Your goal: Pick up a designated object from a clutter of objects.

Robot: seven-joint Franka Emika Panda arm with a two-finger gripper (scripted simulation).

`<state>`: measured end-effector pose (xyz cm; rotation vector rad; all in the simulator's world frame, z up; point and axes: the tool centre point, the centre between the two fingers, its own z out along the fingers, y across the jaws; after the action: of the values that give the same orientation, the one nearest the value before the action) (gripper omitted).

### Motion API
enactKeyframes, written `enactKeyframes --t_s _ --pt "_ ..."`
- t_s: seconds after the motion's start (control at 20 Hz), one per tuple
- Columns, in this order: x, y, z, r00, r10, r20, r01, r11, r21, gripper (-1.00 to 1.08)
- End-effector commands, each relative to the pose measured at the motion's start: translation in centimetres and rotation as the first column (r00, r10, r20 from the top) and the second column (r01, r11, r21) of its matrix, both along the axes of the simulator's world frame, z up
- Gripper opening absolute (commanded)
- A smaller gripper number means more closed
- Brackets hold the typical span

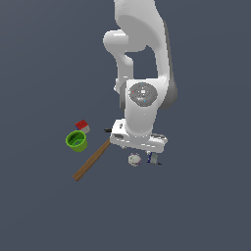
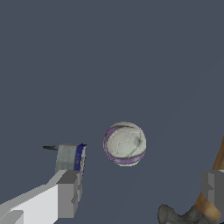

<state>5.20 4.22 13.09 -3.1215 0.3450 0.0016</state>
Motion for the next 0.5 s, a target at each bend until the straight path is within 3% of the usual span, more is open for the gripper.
enactKeyframes --t_s 0.0,0.45 --pt "0.1 0.1 -1.8 1.000 -0.029 0.001 0.029 1.000 0.000 1.00" --pt "0.0 0.2 -4.4 0.998 -0.069 0.001 0.069 0.998 -0.001 1.00"
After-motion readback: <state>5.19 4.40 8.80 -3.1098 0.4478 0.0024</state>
